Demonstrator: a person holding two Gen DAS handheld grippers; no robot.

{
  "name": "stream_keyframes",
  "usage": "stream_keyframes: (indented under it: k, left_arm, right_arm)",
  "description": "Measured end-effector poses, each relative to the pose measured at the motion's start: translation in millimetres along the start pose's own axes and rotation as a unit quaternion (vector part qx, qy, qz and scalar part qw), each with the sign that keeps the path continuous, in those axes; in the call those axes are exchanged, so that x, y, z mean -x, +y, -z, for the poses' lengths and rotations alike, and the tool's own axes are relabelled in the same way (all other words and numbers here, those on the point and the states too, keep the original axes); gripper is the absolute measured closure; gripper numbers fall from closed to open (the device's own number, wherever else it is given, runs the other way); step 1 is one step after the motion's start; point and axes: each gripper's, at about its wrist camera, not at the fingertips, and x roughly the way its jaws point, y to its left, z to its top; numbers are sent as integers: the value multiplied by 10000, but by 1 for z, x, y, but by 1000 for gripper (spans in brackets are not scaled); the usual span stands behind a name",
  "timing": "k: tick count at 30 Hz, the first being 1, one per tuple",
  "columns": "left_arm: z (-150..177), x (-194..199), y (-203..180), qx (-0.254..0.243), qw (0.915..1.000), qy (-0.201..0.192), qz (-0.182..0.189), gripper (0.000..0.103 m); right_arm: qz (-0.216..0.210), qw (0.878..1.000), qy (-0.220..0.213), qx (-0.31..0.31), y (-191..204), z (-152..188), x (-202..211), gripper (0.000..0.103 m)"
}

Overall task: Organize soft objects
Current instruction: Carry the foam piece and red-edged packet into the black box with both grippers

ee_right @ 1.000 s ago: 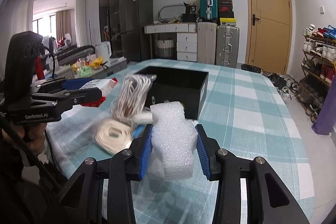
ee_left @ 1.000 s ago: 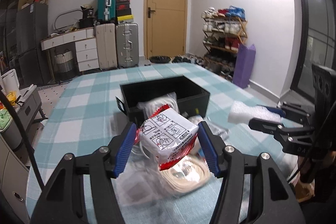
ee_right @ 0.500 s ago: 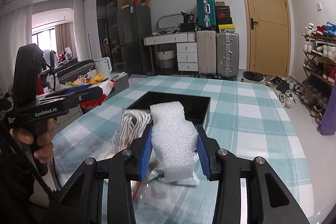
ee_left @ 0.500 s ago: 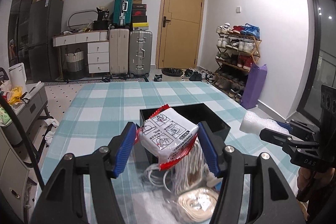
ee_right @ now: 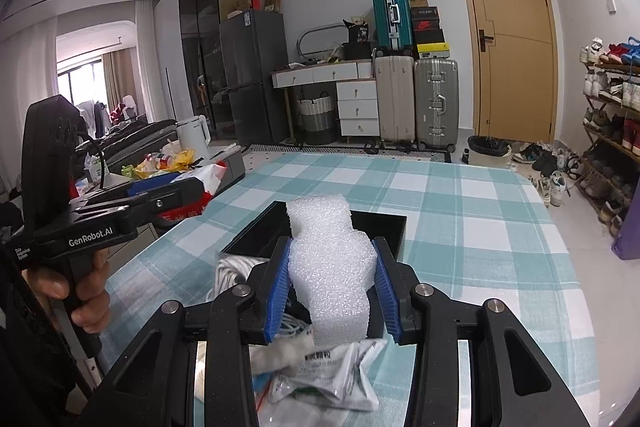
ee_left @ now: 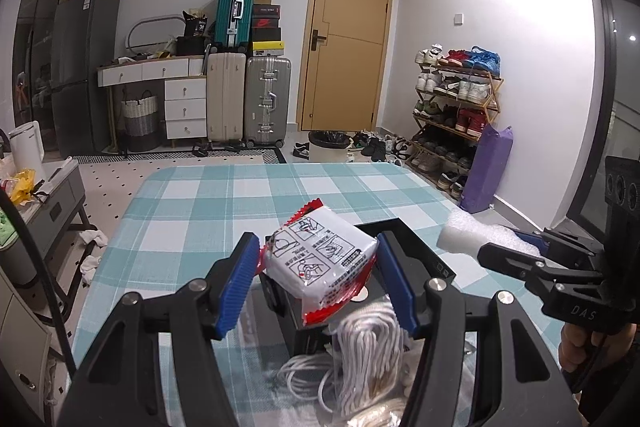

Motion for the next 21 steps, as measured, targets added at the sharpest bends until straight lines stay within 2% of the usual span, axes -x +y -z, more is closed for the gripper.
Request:
stream_keyframes:
  k: [10, 21]
  left_arm:
    - [-2, -38, -3, -74, 9995, 295, 11, 43]
    - [2, -72, -3, -90, 9976, 676, 79, 43]
  right_arm:
    - [31, 9997, 258, -49, -7, -12, -37, 63]
    - [-30, 9982, 604, 16, -16, -10, -78, 63]
